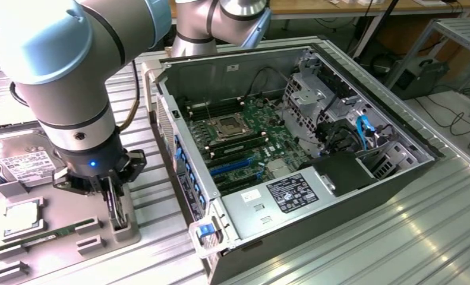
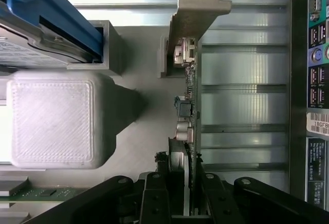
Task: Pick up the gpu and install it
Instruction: 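Pick up the gpu and move the gpu toward the slot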
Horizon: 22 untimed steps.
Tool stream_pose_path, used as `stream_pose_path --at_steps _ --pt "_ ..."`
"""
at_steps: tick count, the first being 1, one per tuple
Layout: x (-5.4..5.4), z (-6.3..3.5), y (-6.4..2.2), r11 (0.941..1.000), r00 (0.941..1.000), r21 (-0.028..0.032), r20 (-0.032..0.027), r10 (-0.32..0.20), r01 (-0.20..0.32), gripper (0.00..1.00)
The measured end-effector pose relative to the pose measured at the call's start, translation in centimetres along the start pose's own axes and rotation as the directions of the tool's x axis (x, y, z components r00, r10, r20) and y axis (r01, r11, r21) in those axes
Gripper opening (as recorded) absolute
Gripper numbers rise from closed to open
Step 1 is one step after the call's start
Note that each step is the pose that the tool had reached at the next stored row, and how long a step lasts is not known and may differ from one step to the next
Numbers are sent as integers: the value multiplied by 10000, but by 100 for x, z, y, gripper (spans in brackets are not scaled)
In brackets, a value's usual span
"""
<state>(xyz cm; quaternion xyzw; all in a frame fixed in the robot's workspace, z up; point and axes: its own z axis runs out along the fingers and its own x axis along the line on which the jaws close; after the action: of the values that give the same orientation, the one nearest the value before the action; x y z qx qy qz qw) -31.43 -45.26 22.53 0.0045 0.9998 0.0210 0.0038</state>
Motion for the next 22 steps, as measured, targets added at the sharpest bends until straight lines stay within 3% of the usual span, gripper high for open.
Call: stream_pose_path --at_steps 22 --pt "-10 -408 17 10000 10000 -1 1 0 0 28"
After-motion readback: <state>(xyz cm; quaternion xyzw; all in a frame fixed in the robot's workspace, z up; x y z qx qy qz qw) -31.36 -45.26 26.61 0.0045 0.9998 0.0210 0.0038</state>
